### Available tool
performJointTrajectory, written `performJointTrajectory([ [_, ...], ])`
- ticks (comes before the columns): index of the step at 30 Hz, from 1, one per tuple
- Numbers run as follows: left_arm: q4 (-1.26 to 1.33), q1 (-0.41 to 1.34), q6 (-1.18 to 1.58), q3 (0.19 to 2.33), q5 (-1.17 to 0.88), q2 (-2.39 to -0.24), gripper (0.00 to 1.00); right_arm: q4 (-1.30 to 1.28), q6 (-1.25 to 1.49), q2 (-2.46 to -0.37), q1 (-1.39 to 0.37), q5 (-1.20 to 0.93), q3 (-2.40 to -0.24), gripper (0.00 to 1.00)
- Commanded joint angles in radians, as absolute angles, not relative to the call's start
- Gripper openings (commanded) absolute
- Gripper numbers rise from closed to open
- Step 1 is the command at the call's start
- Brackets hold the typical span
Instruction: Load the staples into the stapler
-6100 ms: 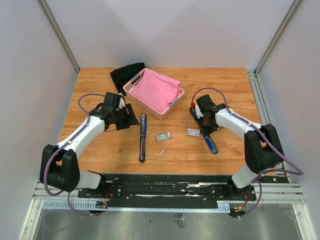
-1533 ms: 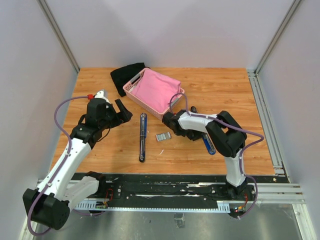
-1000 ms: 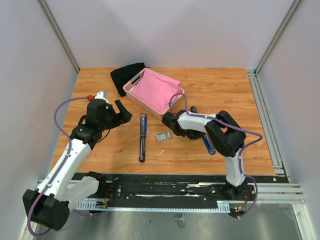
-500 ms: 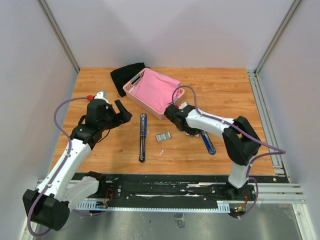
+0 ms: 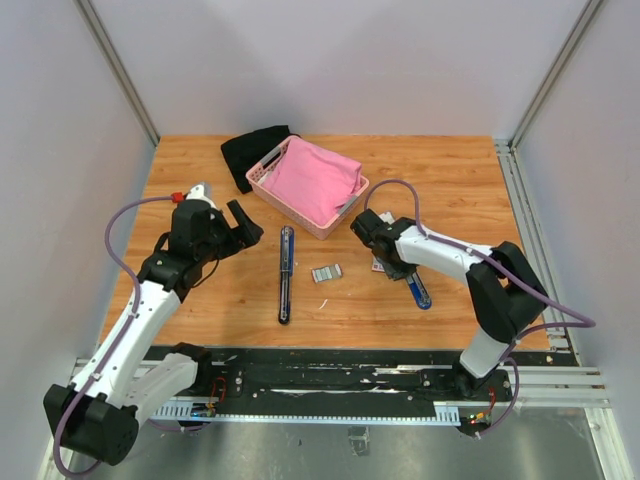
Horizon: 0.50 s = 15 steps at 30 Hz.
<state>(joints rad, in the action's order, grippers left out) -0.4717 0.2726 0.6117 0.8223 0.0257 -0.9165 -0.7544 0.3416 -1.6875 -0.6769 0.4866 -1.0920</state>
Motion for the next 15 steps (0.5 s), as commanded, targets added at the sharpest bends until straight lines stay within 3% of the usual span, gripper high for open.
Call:
performJointTrajectory([
  [1, -0.483, 0.278, 0.623, 0.819, 0.039, -0.891, 0.92, -0.699, 0.315, -1.654, -0.665, 0.458, -1.072, 0.13],
  [15, -0.482, 0.277, 0.629, 0.821, 0.025, -0.900, 0.92, -0.671, 0.242, -1.589, -0.633, 0.407, -1.056, 0.14],
])
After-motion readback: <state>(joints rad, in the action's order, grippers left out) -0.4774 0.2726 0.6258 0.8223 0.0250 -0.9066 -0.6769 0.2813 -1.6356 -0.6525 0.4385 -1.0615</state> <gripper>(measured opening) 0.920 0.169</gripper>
